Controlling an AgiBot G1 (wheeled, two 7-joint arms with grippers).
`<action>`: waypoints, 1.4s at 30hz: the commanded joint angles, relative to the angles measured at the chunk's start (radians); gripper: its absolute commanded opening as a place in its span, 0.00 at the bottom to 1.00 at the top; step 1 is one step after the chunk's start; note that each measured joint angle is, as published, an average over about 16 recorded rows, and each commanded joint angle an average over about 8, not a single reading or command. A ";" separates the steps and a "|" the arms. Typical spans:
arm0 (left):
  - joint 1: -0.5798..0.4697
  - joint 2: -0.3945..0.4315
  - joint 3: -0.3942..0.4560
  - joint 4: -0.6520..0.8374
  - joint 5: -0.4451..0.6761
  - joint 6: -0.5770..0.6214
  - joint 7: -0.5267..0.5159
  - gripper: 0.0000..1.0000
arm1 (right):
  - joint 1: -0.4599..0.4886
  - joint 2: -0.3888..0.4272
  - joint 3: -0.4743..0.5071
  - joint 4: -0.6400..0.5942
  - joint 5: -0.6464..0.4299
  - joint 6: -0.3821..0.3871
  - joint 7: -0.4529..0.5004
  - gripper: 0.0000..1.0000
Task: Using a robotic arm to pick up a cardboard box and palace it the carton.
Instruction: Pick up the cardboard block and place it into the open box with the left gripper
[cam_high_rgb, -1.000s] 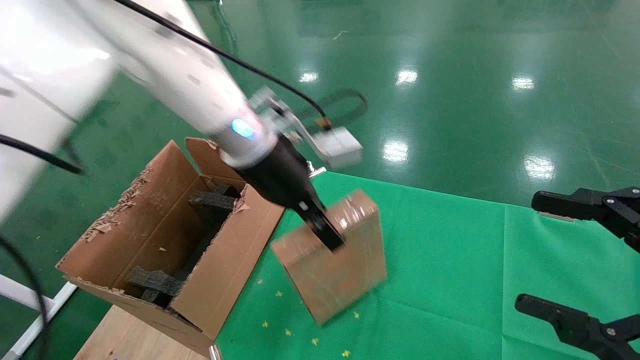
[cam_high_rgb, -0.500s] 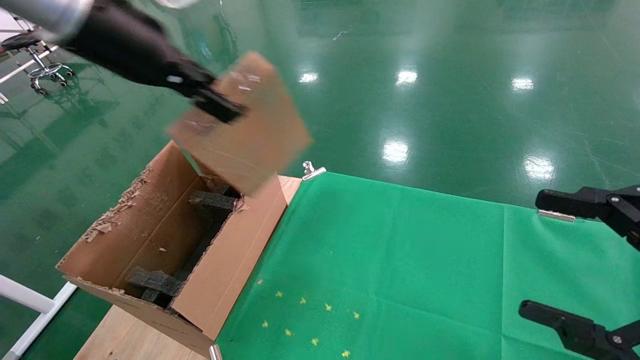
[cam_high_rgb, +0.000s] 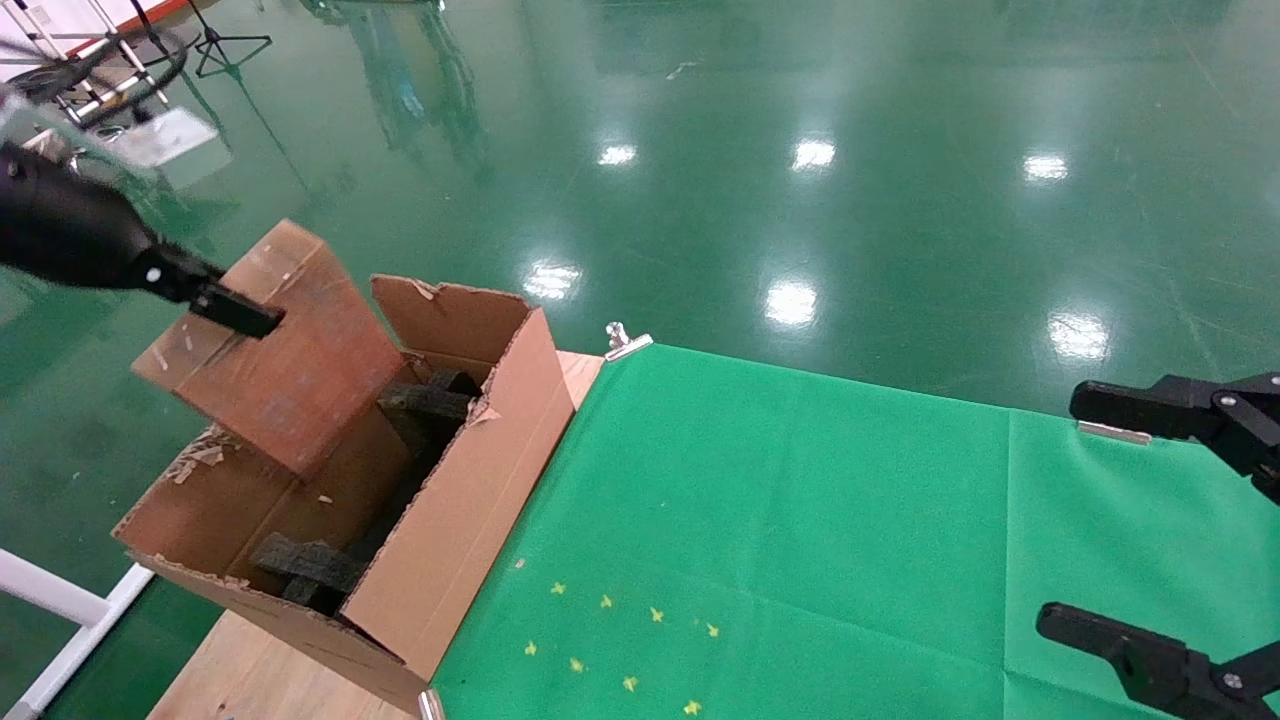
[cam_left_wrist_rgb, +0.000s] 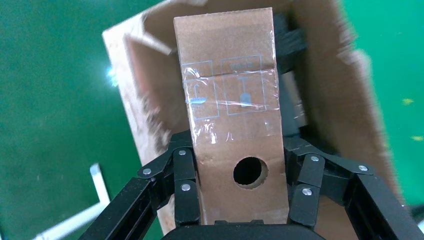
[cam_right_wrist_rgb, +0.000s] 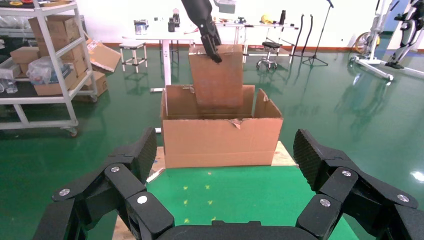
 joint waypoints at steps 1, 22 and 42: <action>0.024 -0.012 0.007 0.046 0.009 -0.028 0.018 0.00 | 0.000 0.000 0.000 0.000 0.000 0.000 0.000 1.00; 0.288 0.107 -0.036 0.469 -0.092 -0.322 0.185 0.00 | 0.000 0.000 0.000 0.000 0.000 0.000 0.000 1.00; 0.492 0.173 -0.086 0.584 -0.167 -0.552 0.192 1.00 | 0.000 0.000 0.000 0.000 0.000 0.000 0.000 1.00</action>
